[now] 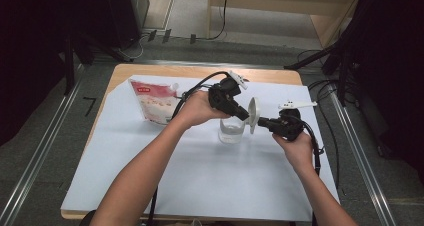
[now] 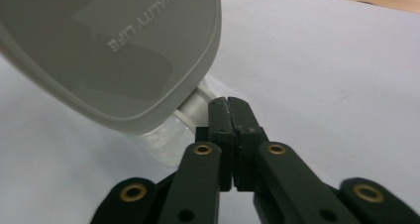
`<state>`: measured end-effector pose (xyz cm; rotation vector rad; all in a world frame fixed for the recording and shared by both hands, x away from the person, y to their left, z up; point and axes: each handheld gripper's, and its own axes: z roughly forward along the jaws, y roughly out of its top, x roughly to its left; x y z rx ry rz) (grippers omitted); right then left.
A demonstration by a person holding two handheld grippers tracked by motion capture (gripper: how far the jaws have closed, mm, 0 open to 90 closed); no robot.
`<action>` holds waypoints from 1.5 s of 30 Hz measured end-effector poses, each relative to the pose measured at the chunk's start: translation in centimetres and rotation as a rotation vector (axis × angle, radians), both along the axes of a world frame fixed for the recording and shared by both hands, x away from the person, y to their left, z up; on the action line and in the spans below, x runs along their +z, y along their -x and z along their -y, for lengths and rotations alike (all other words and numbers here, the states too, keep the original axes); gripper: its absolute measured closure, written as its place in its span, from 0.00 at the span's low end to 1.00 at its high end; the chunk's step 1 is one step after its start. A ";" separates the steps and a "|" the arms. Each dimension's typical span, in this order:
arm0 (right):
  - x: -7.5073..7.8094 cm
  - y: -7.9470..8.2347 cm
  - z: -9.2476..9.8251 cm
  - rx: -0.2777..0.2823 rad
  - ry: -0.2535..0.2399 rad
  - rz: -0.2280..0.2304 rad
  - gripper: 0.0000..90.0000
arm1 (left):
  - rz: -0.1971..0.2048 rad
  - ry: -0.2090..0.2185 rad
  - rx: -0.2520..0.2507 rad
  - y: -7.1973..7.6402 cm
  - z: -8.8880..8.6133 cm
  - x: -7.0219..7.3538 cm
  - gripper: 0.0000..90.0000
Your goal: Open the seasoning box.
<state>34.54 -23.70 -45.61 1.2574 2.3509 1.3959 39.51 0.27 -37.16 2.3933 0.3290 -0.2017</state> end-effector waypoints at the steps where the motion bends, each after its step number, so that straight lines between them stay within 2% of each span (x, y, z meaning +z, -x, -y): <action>1: 0.1 0.1 0.2 0.010 0.000 0.004 0.95 | 0.000 0.008 0.009 0.1 -0.2 0.1 0.86; 3: 0.3 0.3 0.5 0.006 0.004 0.012 0.94 | 0.005 0.021 0.009 0.4 -0.7 0.2 0.79; 6: 0.6 0.4 1.0 0.000 -0.008 0.016 0.91 | 0.061 0.035 0.022 0.9 -1.3 0.1 0.72; 9: 0.7 0.5 1.2 0.019 -0.024 0.015 0.86 | 0.042 0.055 0.039 1.0 -2.1 0.1 0.73; 13: 1.1 1.1 1.2 0.029 -0.022 0.023 0.82 | 0.059 0.085 0.050 1.4 -3.0 0.0 0.75; 15: 1.1 1.2 1.3 0.034 -0.023 0.025 0.78 | 0.044 0.074 0.063 1.6 -3.3 0.0 0.75; 17: 1.2 1.5 1.3 0.039 -0.027 0.024 0.74 | 0.046 0.069 0.061 1.9 -3.6 -0.1 0.73; 19: 1.1 1.8 1.4 0.045 -0.025 0.032 0.71 | 0.021 0.071 0.073 2.1 -4.0 -0.3 0.71; 23: 1.1 2.3 1.3 0.042 -0.014 0.051 0.66 | 0.018 0.067 0.074 2.5 -4.5 -0.7 0.67; 25: 1.2 2.5 1.2 0.042 -0.011 0.035 0.64 | 0.026 0.061 0.085 2.6 -4.7 -0.8 0.66; 27: 1.3 2.7 1.1 0.050 -0.017 0.043 0.64 | 0.057 0.043 0.091 2.9 -5.0 -0.8 0.64; 28: 1.3 2.8 1.1 0.050 -0.014 0.051 0.61 | 0.059 0.040 0.098 3.0 -5.1 -0.8 0.60; 30: 1.3 2.9 1.0 0.053 -0.020 0.043 0.59 | 0.054 0.037 0.105 3.1 -5.4 -0.9 0.54; 33: 1.2 3.2 0.9 0.052 -0.017 0.035 0.57 | 0.032 0.058 0.102 3.2 -6.1 -1.2 0.51; 35: 1.0 3.5 1.0 0.050 -0.007 0.031 0.55 | 0.029 0.055 0.106 3.3 -6.5 -1.4 0.48; 40: 0.8 4.1 1.3 0.039 -0.009 0.024 0.54 | 0.028 0.052 0.128 3.8 -7.4 -1.7 0.47; 43: 0.8 4.4 1.6 0.051 -0.002 0.034 0.53 | -0.005 0.071 0.153 3.9 -8.2 -1.7 0.47; 45: 0.7 4.4 1.5 0.061 0.000 0.043 0.53 | -0.006 0.071 0.158 4.1 -8.5 -1.8 0.48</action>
